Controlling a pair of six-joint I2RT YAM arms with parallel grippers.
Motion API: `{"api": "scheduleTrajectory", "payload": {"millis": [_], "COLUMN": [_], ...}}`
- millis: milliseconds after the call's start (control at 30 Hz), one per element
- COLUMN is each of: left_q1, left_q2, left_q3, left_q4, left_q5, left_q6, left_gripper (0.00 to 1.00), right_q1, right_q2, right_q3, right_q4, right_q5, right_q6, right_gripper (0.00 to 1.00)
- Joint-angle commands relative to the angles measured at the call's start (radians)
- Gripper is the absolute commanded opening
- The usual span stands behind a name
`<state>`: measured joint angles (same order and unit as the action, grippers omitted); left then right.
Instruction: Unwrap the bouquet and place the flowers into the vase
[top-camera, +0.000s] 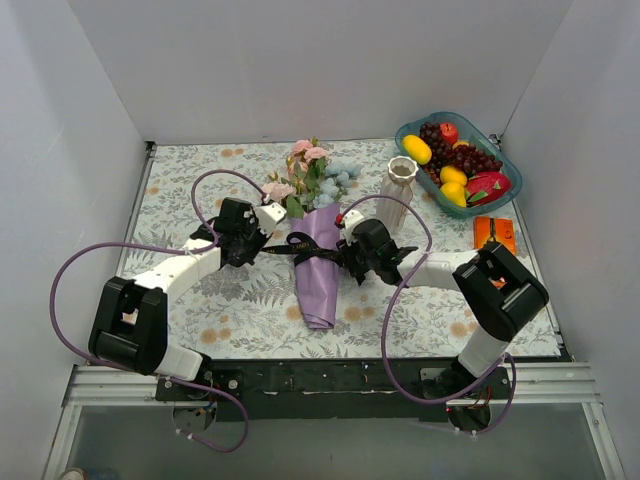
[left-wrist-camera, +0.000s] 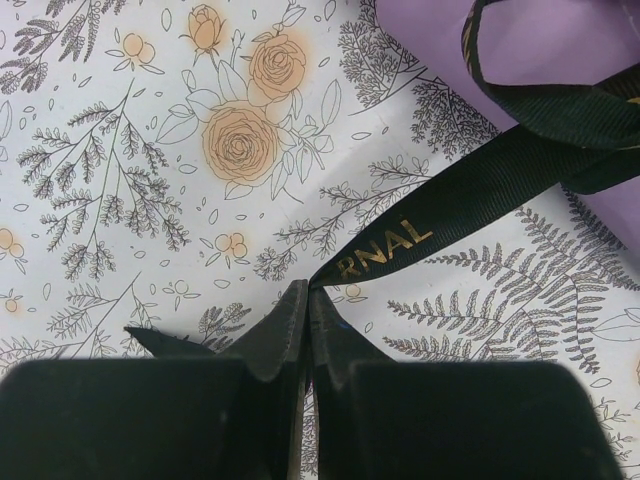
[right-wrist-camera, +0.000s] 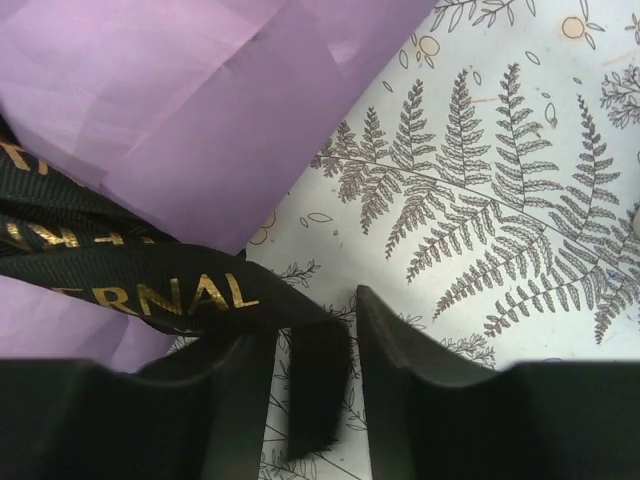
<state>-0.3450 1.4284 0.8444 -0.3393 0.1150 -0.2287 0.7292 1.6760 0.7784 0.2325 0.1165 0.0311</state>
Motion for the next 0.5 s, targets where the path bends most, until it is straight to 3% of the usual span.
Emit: {"api": "scheduleTrajectory", "payload": {"millis": [0,33,100,367,467], "left_q1": [0.003,0.003,0.001,0.004,0.021], "left_q2": [-0.042,-0.042,-0.043,-0.034,-0.039], "left_q3": [0.01,0.009,0.009,0.045,0.085], "left_q4": [-0.003,-0.001,-0.003,0.003,0.0], "left_q5": [0.003,0.002,0.003,-0.037,-0.06], "left_q6": [-0.001,-0.003,-0.003,-0.044,-0.083], "left_gripper": [0.0,0.0,0.0,0.0,0.0], "right_q1": [0.003,0.003,0.004,0.007,0.007], "right_q2": [0.007,0.001,-0.039,-0.321,-0.402], "right_q3": [0.024,0.016,-0.023,-0.133,-0.123], "right_q4": [0.048,0.05,0.051,-0.077,-0.227], "right_q5": [-0.024,-0.029,-0.023,0.118,0.208], "right_q6": [0.012,0.016,0.033,0.118,0.167], "right_gripper": [0.35,0.18,0.02,0.01,0.01]}}
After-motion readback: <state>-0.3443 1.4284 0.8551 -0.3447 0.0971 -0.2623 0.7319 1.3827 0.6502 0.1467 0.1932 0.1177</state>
